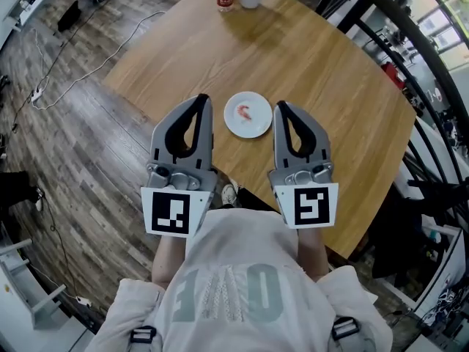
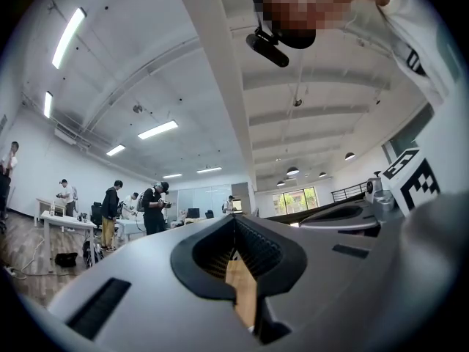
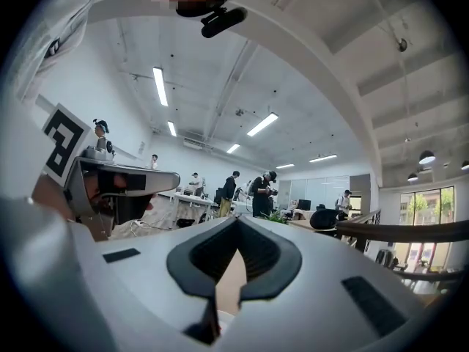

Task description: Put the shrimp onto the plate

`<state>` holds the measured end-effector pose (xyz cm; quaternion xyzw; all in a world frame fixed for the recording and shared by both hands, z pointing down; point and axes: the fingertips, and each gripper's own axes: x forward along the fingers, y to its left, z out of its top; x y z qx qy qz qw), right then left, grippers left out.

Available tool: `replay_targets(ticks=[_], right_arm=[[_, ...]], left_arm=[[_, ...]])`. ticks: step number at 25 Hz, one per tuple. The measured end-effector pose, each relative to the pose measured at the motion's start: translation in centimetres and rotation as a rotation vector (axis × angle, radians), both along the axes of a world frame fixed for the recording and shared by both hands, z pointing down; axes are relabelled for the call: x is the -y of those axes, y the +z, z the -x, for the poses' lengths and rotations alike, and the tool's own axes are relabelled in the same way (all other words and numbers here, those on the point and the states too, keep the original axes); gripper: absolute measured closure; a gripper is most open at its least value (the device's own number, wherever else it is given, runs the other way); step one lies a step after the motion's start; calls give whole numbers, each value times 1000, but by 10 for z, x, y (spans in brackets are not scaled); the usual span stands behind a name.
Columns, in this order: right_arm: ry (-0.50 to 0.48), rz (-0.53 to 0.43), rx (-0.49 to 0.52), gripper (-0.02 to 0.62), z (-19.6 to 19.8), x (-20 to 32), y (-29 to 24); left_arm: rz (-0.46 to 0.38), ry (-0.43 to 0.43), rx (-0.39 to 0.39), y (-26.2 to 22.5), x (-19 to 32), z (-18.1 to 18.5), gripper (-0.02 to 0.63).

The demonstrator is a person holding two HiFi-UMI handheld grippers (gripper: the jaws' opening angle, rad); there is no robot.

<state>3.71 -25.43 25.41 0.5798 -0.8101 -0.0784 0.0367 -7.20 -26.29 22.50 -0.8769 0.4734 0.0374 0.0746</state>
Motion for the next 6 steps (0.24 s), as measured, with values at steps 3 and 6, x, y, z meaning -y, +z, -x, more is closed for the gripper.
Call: replay_targets(ticks=[3,6], right_arm=[[1,-3,-11,575,-4,3,0],[6,-5,-21,575,-6,5,-1]], left_arm=[[-10,7,6,-1,3,-7,595],[-13,15,12,-2,6,-10,597]])
